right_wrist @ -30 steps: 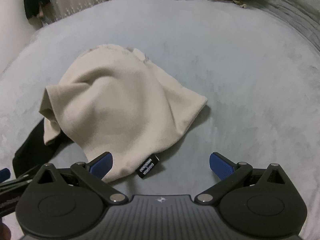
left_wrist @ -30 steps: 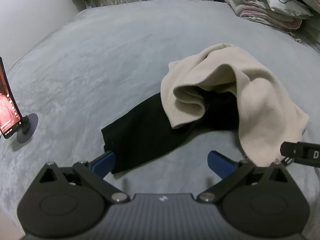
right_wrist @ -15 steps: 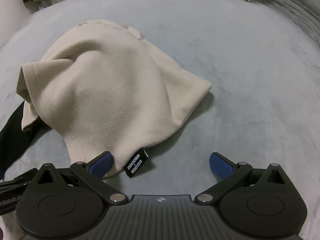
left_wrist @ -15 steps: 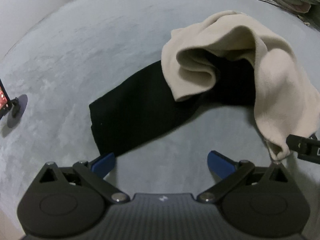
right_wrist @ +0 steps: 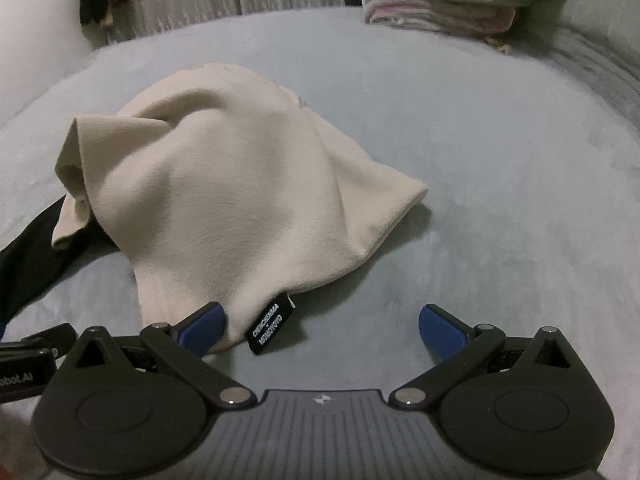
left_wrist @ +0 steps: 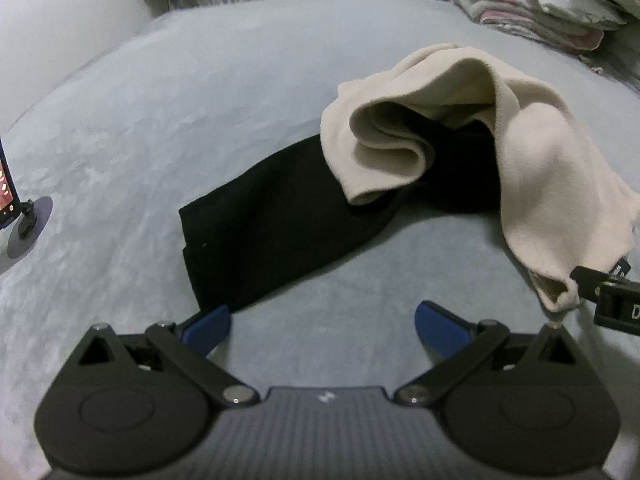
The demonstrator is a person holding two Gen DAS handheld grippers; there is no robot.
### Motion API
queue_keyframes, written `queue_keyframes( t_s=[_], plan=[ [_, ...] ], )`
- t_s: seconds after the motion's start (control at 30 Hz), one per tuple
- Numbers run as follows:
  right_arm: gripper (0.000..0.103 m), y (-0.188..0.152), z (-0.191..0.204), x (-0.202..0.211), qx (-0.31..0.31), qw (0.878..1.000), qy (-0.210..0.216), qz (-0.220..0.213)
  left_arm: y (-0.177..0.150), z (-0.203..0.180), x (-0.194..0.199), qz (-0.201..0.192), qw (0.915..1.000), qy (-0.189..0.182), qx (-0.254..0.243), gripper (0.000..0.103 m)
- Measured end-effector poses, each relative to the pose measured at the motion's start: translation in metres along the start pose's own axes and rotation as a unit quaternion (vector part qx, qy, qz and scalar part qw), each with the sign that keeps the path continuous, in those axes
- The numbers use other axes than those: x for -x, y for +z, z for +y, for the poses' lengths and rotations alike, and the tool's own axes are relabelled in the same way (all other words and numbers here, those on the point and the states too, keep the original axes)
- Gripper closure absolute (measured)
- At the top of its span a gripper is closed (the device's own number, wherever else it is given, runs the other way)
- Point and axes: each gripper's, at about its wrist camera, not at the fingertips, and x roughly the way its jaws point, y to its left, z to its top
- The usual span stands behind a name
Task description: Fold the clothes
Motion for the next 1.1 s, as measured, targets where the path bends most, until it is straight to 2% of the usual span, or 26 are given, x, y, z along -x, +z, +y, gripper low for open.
queue_keyframes(
  t_s=[0.17,0.3,0.47,0.53,0.73,1.1],
  plan=[
    [0.0,-0.007,-0.005,0.006,0.005,1.0,0.01,-0.011,-0.002,-0.001,0.003,-0.022,0.9996,-0.001,-0.016,0.0],
    [0.0,0.001,-0.01,0.011,0.003,1.0,0.023,0.001,0.004,0.001,0.005,-0.01,0.9996,-0.009,-0.025,0.0],
    [0.0,0.012,-0.013,0.011,-0.009,0.999,0.033,-0.012,0.011,0.011,0.011,-0.008,0.9995,-0.025,-0.014,0.0],
    [0.002,0.013,-0.009,0.018,0.002,0.999,0.026,-0.031,0.013,0.016,0.014,-0.013,0.9996,-0.025,-0.007,0.0],
    [0.005,0.019,0.009,0.03,0.03,0.997,0.041,-0.063,0.022,0.032,0.015,-0.002,0.9995,-0.029,0.009,0.0],
    [0.006,0.02,0.047,0.021,0.068,0.993,0.071,-0.068,0.02,0.062,0.016,0.007,0.9975,-0.051,0.049,0.0]
  ],
)
